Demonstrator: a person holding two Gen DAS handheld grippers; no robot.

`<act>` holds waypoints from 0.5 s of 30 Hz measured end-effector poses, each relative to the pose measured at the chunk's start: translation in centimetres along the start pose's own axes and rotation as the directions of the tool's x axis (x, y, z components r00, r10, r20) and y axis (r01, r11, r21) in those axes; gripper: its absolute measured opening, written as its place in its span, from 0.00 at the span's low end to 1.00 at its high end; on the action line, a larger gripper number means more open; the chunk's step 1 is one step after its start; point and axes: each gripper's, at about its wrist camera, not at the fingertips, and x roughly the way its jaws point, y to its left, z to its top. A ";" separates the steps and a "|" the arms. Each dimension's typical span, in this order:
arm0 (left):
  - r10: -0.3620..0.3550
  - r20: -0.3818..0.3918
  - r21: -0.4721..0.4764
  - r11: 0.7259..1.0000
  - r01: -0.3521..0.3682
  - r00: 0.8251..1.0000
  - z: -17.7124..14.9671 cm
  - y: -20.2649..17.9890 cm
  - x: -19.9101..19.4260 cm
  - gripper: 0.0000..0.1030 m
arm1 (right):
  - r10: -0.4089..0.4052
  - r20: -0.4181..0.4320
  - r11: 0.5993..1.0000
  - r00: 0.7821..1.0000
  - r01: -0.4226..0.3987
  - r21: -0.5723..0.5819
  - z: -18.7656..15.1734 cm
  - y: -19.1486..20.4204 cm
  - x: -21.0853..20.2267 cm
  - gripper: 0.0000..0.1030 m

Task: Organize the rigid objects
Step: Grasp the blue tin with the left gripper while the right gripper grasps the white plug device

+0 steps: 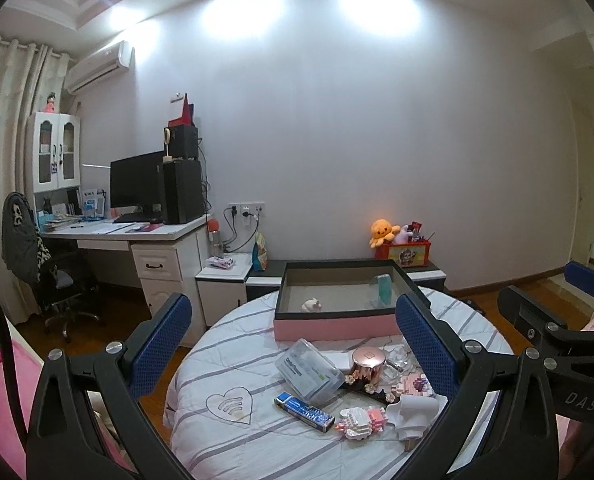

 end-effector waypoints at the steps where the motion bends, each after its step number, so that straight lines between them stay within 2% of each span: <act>1: -0.008 -0.015 0.002 1.000 0.008 1.000 -0.2 0.0 0.4 1.00 | -0.001 -0.005 1.000 1.000 0.001 -0.001 -0.1 0.0 0.2 1.00; 6: -0.054 -0.106 -0.005 0.999 0.054 0.993 -2.0 -0.3 2.9 1.00 | 0.012 -0.059 1.000 0.998 -0.012 0.001 -1.7 -0.3 2.0 1.00; 9: -0.072 -0.186 0.002 0.997 0.074 0.980 -4.2 -0.8 4.7 1.00 | 0.012 -0.120 1.000 0.993 -0.011 0.007 -3.4 -0.7 3.6 1.00; 11: -0.084 -0.261 -0.004 0.996 0.086 0.962 -6.1 -0.9 6.2 1.00 | 0.013 -0.172 1.000 0.985 -0.010 0.017 -4.9 -0.9 4.8 1.00; 15: -0.075 -0.341 -0.011 0.997 0.076 0.937 -8.5 -0.4 8.1 1.00 | 0.026 -0.278 0.999 0.960 -0.019 0.028 -7.9 -1.0 7.4 1.00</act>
